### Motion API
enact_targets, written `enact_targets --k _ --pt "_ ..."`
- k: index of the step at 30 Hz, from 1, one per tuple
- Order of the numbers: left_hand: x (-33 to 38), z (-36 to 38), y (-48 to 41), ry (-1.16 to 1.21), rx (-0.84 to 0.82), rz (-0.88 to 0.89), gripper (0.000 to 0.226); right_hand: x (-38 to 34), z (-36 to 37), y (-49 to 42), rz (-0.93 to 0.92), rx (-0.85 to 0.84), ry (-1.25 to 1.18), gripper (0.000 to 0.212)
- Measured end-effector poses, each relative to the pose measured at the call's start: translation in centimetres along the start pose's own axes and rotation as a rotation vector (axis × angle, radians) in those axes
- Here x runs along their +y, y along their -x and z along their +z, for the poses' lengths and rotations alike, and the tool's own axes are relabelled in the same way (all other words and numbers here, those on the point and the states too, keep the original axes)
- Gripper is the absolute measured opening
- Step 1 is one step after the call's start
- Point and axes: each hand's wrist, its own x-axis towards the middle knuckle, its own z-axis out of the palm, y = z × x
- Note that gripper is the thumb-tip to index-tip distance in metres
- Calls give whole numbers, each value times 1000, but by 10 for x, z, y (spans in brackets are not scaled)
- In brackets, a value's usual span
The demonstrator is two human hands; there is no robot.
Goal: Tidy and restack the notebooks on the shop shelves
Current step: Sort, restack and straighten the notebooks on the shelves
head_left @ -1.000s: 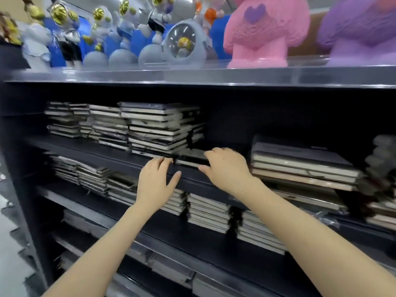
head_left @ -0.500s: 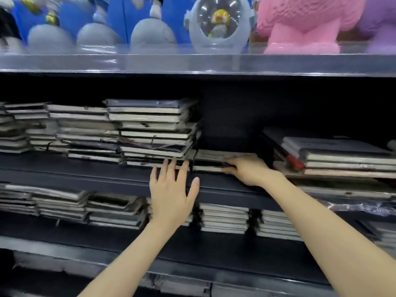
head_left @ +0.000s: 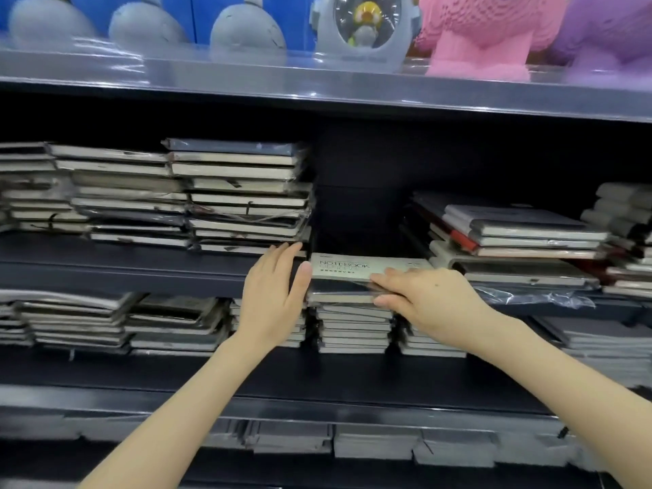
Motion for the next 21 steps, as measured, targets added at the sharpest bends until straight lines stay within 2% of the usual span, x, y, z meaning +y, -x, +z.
enact_targets --k 3,9,12,16,21 --pt "-5 -5 2 3 -38 8 81 -4 8 18 -51 155 79 60" --pt "0 -17 2 135 -81 -18 63 -3 17 27 -105 462 34 26" --pt "6 -21 4 230 -75 -61 51 -8 11 45 -147 641 70 25" --pt "24 -27 9 301 -74 -24 48 -6 1 69 -215 732 133 39" --pt "55 -30 14 343 -101 97 56 -7 -16 88 -277 848 207 18"
